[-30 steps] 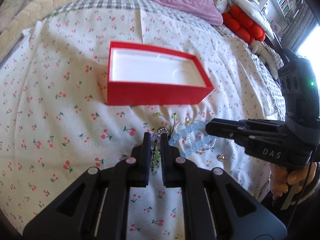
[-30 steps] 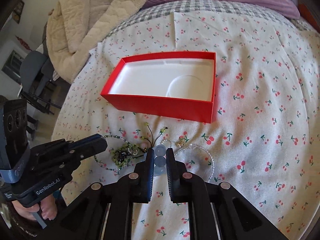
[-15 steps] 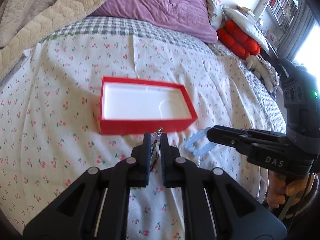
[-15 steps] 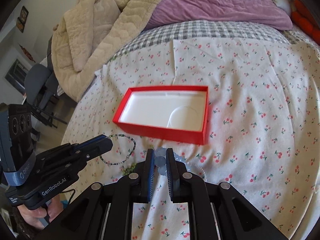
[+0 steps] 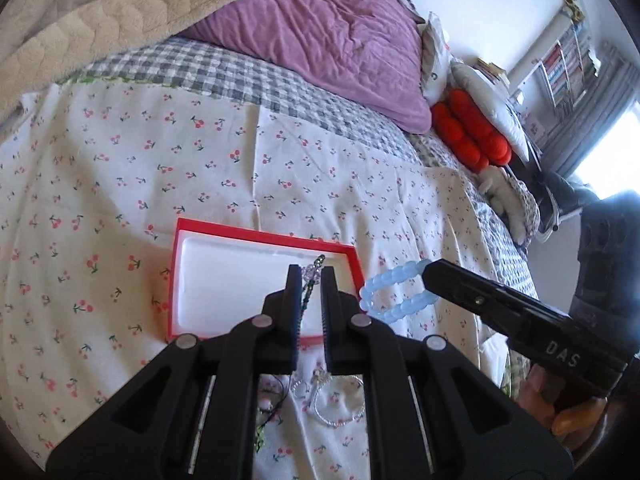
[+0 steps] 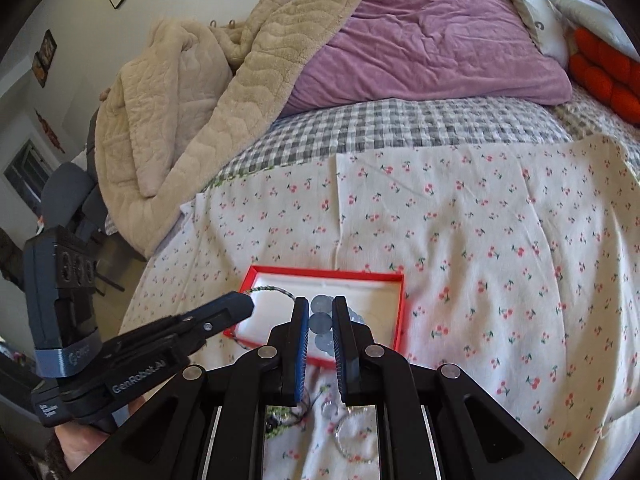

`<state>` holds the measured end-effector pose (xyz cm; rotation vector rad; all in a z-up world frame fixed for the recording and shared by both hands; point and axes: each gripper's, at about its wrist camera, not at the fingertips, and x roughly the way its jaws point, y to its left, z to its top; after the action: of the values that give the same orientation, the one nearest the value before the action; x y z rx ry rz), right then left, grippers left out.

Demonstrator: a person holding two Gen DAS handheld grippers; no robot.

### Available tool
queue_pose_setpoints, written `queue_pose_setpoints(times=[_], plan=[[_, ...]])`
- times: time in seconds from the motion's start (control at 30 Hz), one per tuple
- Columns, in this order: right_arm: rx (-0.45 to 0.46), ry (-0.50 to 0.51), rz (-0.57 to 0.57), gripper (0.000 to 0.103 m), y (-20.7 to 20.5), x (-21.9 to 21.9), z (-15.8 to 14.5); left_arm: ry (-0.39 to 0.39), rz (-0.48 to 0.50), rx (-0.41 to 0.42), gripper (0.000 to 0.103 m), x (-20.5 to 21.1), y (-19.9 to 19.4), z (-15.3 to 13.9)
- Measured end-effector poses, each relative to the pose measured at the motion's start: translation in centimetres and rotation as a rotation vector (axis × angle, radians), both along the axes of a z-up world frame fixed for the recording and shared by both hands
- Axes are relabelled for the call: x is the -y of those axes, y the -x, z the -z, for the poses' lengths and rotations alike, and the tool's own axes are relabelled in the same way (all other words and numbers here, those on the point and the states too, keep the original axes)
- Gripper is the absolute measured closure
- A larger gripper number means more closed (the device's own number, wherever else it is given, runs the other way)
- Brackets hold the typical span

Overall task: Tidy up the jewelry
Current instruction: 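Carry both bracelets into the red box and open both tools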

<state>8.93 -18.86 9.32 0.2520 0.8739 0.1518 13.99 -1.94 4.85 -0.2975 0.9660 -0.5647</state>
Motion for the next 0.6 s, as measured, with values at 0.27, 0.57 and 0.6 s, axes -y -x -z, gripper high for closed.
queue_pose_setpoints(times=[0.27, 0.57, 0.6], plan=[[-0.021, -0.001, -0.041, 0.091, -2.5, -2.1, 1.4, -0.148, -0.059, 0.0, 0.093, -0.3, -1.7, 2.8], [-0.065, -0.004, -0.1, 0.091, -3.5, -4.1, 3.5, -0.235, -0.098, -0.018, 0.092, -1.6, -2.3, 4.5], [-0.075, 0.003, -0.09, 0.091, -3.6, -3.7, 4.0, -0.242, -0.095, -0.012, 0.092, -1.6, -2.2, 4.5]])
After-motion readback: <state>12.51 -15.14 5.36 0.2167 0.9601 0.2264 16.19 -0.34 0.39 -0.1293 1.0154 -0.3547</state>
